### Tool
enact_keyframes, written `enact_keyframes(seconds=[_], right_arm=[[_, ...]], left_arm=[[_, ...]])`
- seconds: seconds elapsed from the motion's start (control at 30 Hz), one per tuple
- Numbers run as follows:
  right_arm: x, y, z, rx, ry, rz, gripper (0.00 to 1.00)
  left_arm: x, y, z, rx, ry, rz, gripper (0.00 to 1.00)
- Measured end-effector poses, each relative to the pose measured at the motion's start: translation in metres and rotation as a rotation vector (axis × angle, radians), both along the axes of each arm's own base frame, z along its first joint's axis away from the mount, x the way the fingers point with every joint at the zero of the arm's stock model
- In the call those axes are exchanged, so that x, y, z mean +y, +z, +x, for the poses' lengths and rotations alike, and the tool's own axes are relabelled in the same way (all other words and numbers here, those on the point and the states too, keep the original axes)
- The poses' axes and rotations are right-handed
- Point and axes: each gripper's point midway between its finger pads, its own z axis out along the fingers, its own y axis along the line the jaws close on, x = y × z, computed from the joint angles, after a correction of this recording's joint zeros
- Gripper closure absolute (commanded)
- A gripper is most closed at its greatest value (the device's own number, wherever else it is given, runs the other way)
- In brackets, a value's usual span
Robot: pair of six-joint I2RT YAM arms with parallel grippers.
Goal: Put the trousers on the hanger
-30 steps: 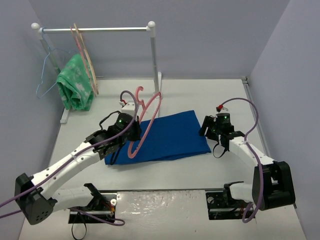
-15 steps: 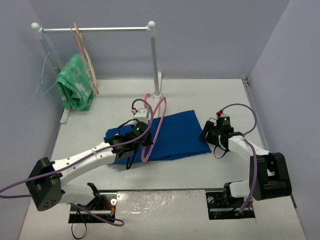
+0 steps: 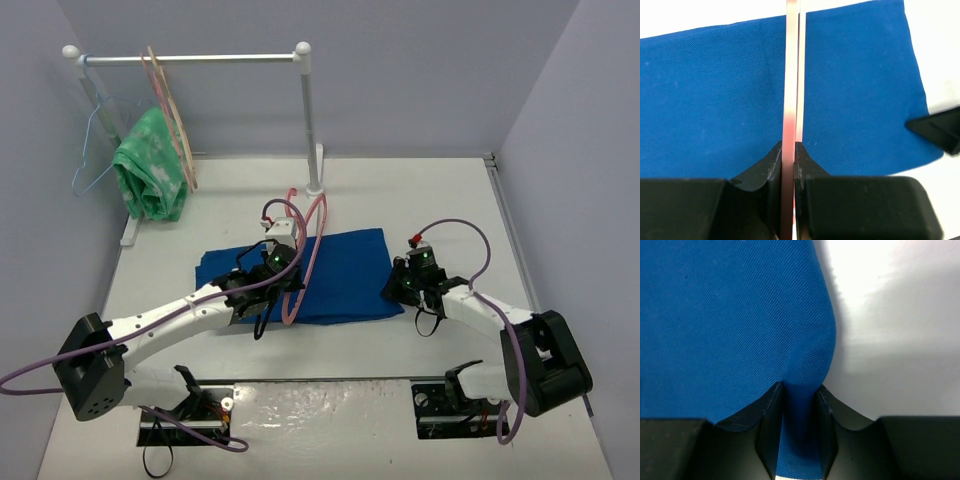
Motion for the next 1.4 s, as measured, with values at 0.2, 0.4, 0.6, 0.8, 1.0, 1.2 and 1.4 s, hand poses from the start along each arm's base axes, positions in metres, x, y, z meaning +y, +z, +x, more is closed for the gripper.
enact_keyframes(seconds=[0.2, 0.4, 0.6, 0.8, 1.0, 1.2, 1.4], right_arm=[[-0.003, 0.009, -0.01, -0.02, -0.021, -0.023, 0.52], [-0.017, 0.031, 0.015, -0.063, -0.046, -0.033, 0.54], [-0.022, 0.043, 0.054, -0.079, -0.012, -0.007, 0.54], [-0.008, 0.017, 0.058, -0.019, 0.066, 0.033, 0.55], [-0.005, 0.005, 0.065, -0.018, 0.08, 0.048, 0.54], [-0.006, 0.005, 0.07, -0.051, 0.083, 0.05, 0.53], [-0.001, 0.006, 0.078, -0.079, 0.099, 0.079, 0.53]], left_arm=[[0.003, -0.001, 0.0, -0.005, -0.002, 0.021, 1.0], [0.0, -0.001, -0.001, -0.005, -0.028, 0.024, 1.0], [-0.008, -0.003, 0.0, -0.008, -0.066, 0.014, 1.0], [-0.016, -0.01, 0.001, -0.01, -0.09, 0.005, 1.0], [-0.019, -0.022, 0.002, -0.005, -0.098, 0.004, 1.0], [-0.022, -0.024, 0.004, -0.014, -0.1, -0.008, 1.0], [-0.024, -0.026, 0.005, -0.014, -0.1, -0.008, 1.0]])
